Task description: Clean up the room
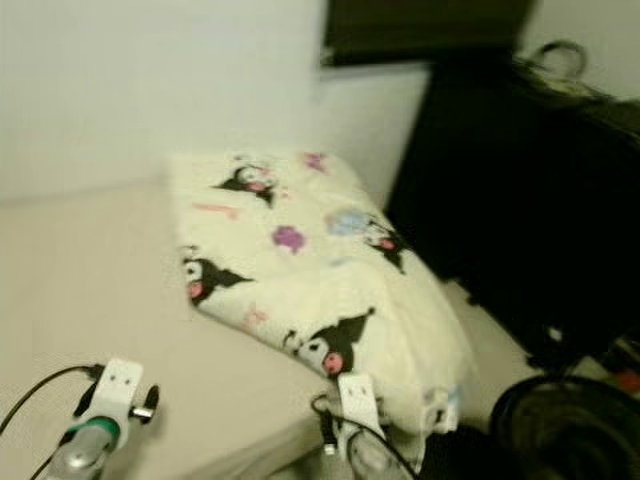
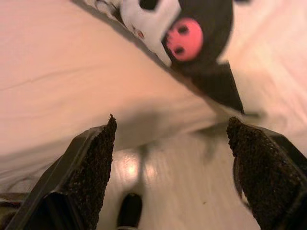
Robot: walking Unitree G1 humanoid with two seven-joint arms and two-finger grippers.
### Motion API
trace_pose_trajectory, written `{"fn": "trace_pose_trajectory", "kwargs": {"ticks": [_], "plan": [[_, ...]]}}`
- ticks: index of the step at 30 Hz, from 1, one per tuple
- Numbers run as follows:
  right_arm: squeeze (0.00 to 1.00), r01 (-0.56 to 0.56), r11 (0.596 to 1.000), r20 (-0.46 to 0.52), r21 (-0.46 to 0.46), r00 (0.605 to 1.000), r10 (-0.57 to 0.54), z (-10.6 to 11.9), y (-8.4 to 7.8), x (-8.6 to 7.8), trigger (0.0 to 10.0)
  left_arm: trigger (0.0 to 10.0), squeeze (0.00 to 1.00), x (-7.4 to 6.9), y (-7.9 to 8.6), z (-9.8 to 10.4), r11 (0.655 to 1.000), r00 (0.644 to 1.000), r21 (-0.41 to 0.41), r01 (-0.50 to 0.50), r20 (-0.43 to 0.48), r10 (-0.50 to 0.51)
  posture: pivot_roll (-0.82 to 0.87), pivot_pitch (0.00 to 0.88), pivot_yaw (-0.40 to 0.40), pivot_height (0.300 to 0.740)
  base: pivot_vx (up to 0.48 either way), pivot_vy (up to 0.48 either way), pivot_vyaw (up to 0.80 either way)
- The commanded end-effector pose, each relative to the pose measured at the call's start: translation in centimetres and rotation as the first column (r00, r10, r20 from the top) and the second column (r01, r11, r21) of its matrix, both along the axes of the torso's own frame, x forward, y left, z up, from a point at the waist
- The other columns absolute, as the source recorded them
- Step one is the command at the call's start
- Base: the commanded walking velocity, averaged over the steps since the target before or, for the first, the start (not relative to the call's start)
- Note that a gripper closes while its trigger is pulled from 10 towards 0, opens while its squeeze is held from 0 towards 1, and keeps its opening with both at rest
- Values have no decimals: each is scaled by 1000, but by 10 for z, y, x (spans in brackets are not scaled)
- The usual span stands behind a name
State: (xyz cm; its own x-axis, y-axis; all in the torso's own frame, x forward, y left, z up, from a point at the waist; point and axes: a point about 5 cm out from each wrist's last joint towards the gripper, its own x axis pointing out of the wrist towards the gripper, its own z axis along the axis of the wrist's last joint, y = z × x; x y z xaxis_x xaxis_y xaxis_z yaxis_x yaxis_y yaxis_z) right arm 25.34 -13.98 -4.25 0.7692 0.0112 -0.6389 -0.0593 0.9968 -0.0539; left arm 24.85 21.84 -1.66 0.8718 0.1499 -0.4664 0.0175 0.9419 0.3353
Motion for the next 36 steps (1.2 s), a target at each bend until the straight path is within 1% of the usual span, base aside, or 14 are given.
{"fn": "trace_pose_trajectory", "kwargs": {"ticks": [1,14,18,25,30,34,36], "plan": [[0,10,1000,-12,10,1000,-10,-3,1,-4,10000,10000,0,0,2,1,1000,1000,-1,-3,1,3,102,0,-28,740,0,0,800],[0,9,1000,-14,9,1000,-9,-4,-3,-5,10000,10000,0,-2,1,0,1000,1000,-14,-10,4,10,104,0,-38,740,0,0,800],[0,11,1000,-11,5,1000,-10,-3,-5,-5,10000,10000,0,-2,3,1,999,999,-22,-32,13,32,104,0,-41,740,0,0,800],[0,12,1000,-10,5,1000,-12,-3,-5,-4,10000,10000,0,-2,2,2,1000,1000,-14,-19,13,19,105,0,-42,740,0,0,800],[0,50,999,-17,6,999,-50,-5,-8,-7,10000,10000,0,0,-1,3,1000,1000,-8,8,20,-8,104,0,-43,740,0,0,0],[0,49,999,-21,7,999,-49,-6,-9,-8,10000,10000,0,0,-2,3,999,1000,-40,-5,21,6,102,0,-44,740,0,0,0],[0,51,999,-22,8,998,-50,-6,-9,-9,10000,10000,0,1,-3,3,999,1000,-38,-4,21,5,95,0,-45,740,0,-240,0]]}}
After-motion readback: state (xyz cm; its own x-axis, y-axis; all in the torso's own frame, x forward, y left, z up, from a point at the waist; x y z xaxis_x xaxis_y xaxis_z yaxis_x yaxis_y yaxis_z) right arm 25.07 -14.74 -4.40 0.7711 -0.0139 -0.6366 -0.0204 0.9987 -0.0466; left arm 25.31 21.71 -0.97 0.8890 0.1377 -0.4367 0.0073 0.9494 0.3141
